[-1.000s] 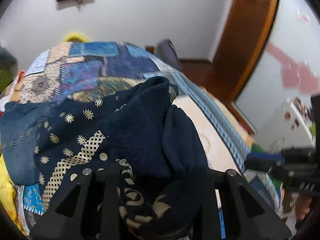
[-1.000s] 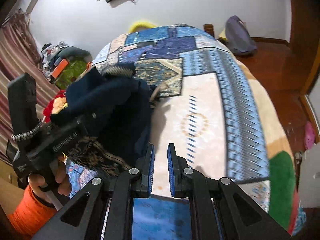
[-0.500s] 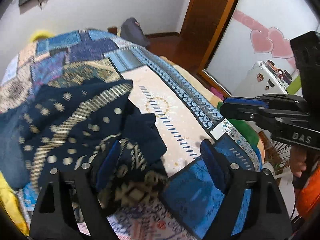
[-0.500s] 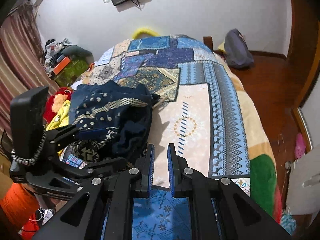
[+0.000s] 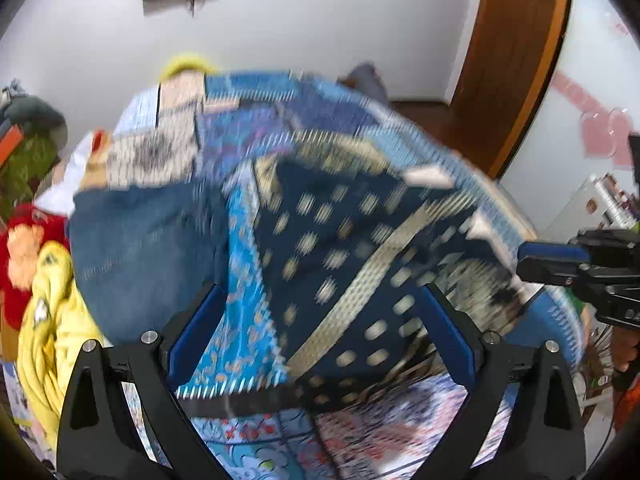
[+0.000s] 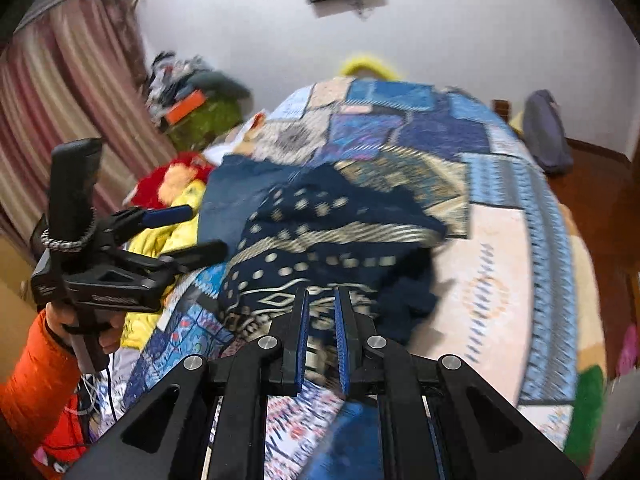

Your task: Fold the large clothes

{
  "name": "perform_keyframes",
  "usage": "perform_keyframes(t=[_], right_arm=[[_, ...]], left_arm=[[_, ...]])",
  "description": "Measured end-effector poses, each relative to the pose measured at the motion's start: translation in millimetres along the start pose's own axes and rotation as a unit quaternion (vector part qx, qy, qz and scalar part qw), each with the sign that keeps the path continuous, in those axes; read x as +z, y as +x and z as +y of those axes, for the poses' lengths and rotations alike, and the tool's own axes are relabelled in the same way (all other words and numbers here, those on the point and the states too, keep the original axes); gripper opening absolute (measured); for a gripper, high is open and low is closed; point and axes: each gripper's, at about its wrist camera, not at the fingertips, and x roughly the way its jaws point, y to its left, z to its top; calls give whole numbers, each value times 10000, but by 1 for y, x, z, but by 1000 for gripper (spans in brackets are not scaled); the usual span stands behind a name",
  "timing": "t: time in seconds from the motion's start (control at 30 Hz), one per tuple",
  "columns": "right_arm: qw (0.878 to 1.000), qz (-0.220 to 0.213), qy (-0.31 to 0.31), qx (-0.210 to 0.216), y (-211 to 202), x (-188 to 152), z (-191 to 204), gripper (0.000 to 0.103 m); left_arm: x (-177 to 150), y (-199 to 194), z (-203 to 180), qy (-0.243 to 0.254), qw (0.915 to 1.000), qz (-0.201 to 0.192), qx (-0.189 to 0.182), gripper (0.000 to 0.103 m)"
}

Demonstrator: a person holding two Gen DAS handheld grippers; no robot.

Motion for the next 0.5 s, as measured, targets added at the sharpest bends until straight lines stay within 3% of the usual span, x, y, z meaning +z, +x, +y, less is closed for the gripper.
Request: perform_keyframes(t=[0.1,0.2,0.47,0.5], right_arm=[[9982,547,-196,-154,43,-12,4,8],[9929,908,-519,-561,72,-34,-3,8],[9818,795,-1125,-1309,55,-62,-16,8],[9748,822,-1202,-1688,55,-63,-18,8]], left_arm=[[-22,35,2,126,9988,466,99,98],[-41,50,2,160,9982,571,-20,98],[-57,58,11,-168,9981,474,-346,99],[-57,58,12,-190,9981,476,-342,99]])
